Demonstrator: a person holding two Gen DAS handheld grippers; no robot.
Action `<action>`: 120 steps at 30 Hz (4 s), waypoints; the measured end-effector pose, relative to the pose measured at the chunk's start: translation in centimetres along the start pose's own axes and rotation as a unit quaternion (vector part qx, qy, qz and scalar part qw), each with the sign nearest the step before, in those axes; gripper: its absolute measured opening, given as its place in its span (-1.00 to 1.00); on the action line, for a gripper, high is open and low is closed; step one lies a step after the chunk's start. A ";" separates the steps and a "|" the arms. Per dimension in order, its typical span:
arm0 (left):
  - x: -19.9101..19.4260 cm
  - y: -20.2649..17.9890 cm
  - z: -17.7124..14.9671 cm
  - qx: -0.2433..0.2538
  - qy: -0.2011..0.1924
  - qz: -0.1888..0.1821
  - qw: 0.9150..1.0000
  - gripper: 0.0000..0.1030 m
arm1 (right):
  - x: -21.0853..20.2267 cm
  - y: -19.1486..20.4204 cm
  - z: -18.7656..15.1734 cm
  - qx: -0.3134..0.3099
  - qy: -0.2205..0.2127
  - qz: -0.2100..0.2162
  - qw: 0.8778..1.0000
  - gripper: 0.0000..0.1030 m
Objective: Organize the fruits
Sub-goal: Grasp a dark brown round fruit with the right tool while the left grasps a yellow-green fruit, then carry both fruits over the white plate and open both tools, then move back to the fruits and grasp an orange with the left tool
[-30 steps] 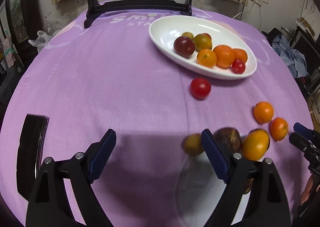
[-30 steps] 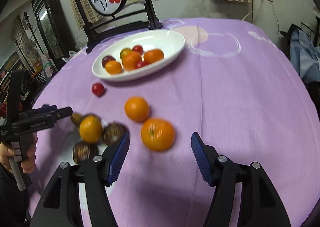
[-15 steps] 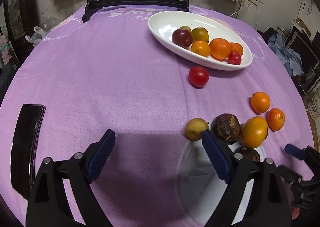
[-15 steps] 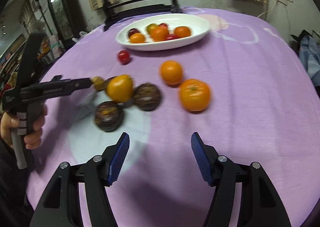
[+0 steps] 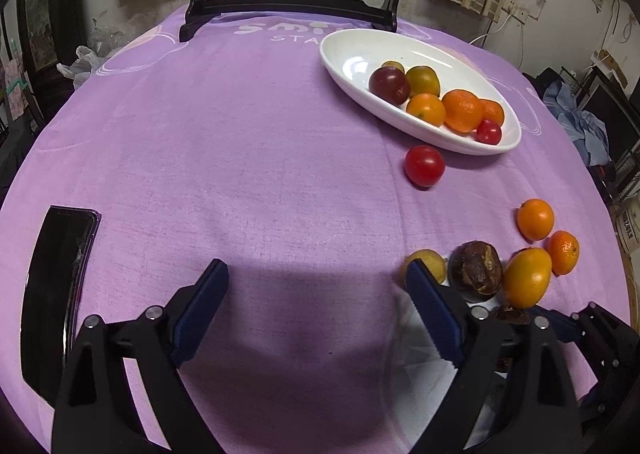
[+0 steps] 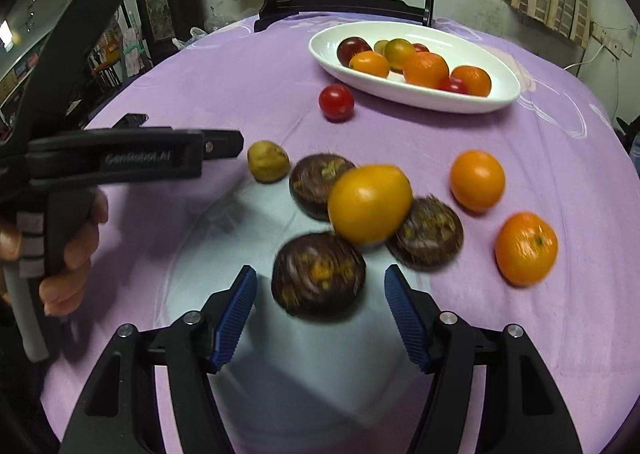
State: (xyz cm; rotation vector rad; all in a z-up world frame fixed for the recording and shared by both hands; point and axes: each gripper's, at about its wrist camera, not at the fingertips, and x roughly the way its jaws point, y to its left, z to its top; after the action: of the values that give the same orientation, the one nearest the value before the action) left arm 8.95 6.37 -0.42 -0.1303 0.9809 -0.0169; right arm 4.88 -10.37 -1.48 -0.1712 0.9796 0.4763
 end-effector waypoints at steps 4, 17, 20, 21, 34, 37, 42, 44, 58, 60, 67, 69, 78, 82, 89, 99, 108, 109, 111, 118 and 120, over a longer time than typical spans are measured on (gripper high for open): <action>-0.1 -0.1 -0.1 0.004 -0.001 -0.001 1.000 0.71 | -0.6 0.3 -0.2 -0.014 -0.015 -0.011 1.000 -0.14; 0.6 -3.6 -1.9 0.069 0.024 -0.011 0.997 0.69 | -2.0 -3.3 -1.7 0.022 -0.034 0.004 0.999 -0.13; 1.0 -4.4 -1.9 0.094 0.018 0.018 0.995 0.32 | -2.0 -3.9 -1.8 0.035 -0.029 0.007 0.999 -0.13; 0.9 -4.7 -1.9 0.104 0.014 0.024 0.994 0.31 | -2.1 -4.1 -1.8 0.039 -0.029 0.007 0.999 -0.13; 1.9 -6.4 -0.2 0.141 0.017 -0.011 0.990 -0.47 | -3.2 -4.5 -1.9 0.051 -0.044 0.022 0.998 -0.13; 1.6 -6.9 -0.5 0.145 0.017 -0.001 0.989 -0.48 | -3.4 -4.5 -1.9 0.050 -0.049 0.023 0.997 -0.13; 0.2 -6.2 -0.6 0.123 0.022 -0.018 0.992 -0.49 | -3.2 -4.7 -2.0 0.052 -0.050 0.019 0.997 -0.13; -0.6 -5.9 -0.5 0.116 0.012 -0.014 0.993 -0.49 | -3.4 -4.9 -1.9 0.058 -0.055 0.021 0.997 -0.13; -3.9 -7.0 6.6 0.099 -0.037 -0.014 0.994 -0.49 | -7.4 -6.9 5.0 0.039 -0.117 -0.003 0.992 -0.13; -3.1 -7.3 8.0 0.096 -0.034 -0.011 0.995 -0.49 | -7.0 -7.7 7.0 0.041 -0.117 -0.001 0.992 -0.14; 2.1 -7.7 13.2 0.069 -0.009 0.014 0.997 -0.49 | -2.8 -10.8 12.7 0.042 -0.102 -0.032 0.993 -0.13; 3.3 -8.0 14.3 0.068 -0.012 0.022 0.997 -0.49 | -1.3 -11.8 14.0 0.047 -0.095 -0.043 0.993 -0.13; 7.9 -7.8 16.9 0.056 0.002 0.024 0.998 -0.49 | 5.6 -14.8 18.0 0.080 -0.057 -0.061 0.993 -0.13; 9.0 -7.8 17.3 0.052 0.014 0.021 0.998 -0.49 | 7.3 -14.8 18.6 0.090 -0.043 -0.060 0.993 -0.11; 7.7 -6.6 16.8 0.016 0.035 -0.024 0.999 0.21 | 5.4 -14.8 17.7 0.107 -0.046 -0.063 0.991 0.24; 1.0 -7.1 11.7 0.045 -0.006 -0.018 0.999 0.49 | -1.1 -14.0 11.4 0.098 -0.073 -0.052 0.991 0.38; -2.7 -7.3 4.1 0.058 -0.003 -0.047 0.997 0.59 | -4.4 -12.9 2.3 0.135 -0.062 -0.001 0.989 0.51; -2.8 -7.2 3.4 0.056 -0.001 -0.050 0.997 0.59 | -4.6 -12.8 1.6 0.141 -0.060 0.006 0.988 0.51; -2.9 -7.0 2.1 0.052 0.006 -0.052 0.997 0.59 | -4.8 -12.7 0.3 0.157 -0.054 0.027 0.986 0.51; -2.8 -6.9 -1.5 0.045 0.031 -0.060 0.997 0.59 | -5.1 -11.8 -3.2 0.187 -0.045 0.042 0.980 0.51; -2.9 -7.2 -2.1 0.050 0.035 -0.061 0.996 0.59 | -5.0 -11.5 -4.0 0.191 -0.040 0.047 0.980 0.51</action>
State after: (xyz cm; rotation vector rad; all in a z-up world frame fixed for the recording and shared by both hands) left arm 5.88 -0.73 1.70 -0.0977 1.0395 -0.1827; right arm 4.84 -23.53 -0.38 0.2406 0.9843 0.3700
